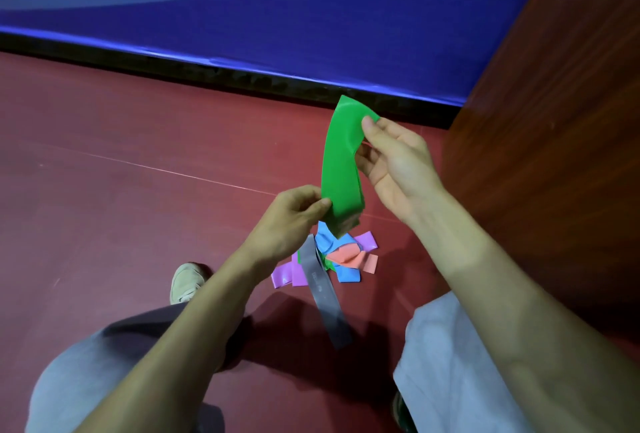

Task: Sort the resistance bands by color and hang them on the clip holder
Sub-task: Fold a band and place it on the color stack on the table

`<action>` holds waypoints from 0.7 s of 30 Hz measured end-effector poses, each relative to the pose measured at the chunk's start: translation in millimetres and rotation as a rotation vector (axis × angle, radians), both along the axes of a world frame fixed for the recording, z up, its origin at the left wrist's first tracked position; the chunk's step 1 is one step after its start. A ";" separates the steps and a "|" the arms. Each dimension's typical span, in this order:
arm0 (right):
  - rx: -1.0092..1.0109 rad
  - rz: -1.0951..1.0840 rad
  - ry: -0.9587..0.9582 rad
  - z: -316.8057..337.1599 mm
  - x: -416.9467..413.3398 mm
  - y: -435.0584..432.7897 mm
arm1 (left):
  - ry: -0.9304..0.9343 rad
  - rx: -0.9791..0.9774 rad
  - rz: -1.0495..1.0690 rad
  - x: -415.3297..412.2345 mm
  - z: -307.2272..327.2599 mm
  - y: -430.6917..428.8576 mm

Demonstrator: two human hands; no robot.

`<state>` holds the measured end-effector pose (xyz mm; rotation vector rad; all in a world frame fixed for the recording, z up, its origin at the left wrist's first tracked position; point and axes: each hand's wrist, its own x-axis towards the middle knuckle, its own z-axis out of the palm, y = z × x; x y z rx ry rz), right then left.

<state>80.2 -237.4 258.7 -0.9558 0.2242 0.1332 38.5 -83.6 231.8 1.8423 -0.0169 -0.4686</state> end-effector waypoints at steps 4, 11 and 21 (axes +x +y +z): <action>0.140 -0.116 0.142 -5.9 5.6 -8.5 | 0.020 -0.046 0.090 -3.2 -0.3 2.8; 0.219 -0.155 0.351 -18.2 8.6 -14.5 | 0.007 -0.112 0.219 -4.7 8.9 9.0; -0.171 0.272 0.413 -11.9 -4.1 0.9 | 0.052 -0.274 0.318 3.0 15.0 16.7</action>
